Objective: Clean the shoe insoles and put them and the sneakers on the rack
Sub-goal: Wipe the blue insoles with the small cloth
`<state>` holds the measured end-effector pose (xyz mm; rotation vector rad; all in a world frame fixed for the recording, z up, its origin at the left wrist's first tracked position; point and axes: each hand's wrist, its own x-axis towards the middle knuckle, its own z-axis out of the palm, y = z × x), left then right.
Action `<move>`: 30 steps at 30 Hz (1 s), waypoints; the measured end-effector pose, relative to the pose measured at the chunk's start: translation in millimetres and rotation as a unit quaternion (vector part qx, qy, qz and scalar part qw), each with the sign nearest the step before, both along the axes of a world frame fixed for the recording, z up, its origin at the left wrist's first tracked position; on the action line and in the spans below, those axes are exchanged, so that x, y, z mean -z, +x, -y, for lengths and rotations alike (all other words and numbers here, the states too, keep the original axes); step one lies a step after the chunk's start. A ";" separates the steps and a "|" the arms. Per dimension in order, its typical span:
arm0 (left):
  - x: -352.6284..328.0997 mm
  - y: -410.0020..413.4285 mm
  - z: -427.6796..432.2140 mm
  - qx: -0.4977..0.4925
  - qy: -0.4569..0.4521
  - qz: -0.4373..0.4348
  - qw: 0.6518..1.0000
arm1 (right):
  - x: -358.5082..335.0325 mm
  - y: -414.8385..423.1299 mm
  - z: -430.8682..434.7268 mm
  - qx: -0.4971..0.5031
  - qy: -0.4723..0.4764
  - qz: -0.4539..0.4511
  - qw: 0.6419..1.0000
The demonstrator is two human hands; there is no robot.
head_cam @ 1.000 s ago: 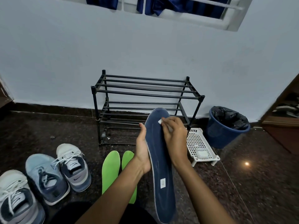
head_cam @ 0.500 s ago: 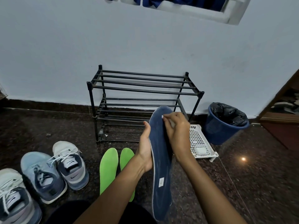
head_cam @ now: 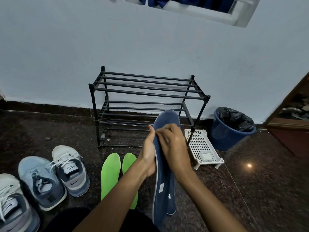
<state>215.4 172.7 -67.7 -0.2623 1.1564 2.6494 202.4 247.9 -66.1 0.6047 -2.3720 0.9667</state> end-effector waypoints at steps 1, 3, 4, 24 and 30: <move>-0.8 -0.4 -1.3 0.005 -0.023 0.003 1.000 | 2.7 3.6 0.1 -0.004 0.014 0.000 1.000; -0.7 0.8 -4.1 0.010 -0.033 0.007 0.999 | 1.2 -1.0 -4.1 0.003 0.013 0.001 1.000; 0.1 1.0 -4.3 0.008 -0.013 0.008 1.000 | -2.1 -6.1 -6.5 0.012 -0.002 0.004 1.000; 2.5 -1.2 3.9 -0.003 -0.003 0.025 1.000 | 1.9 -8.0 -15.7 0.027 -0.036 -0.002 0.999; 2.8 -0.6 3.3 0.008 0.008 0.018 1.000 | 5.5 -3.1 -18.7 0.011 -0.025 -0.007 1.000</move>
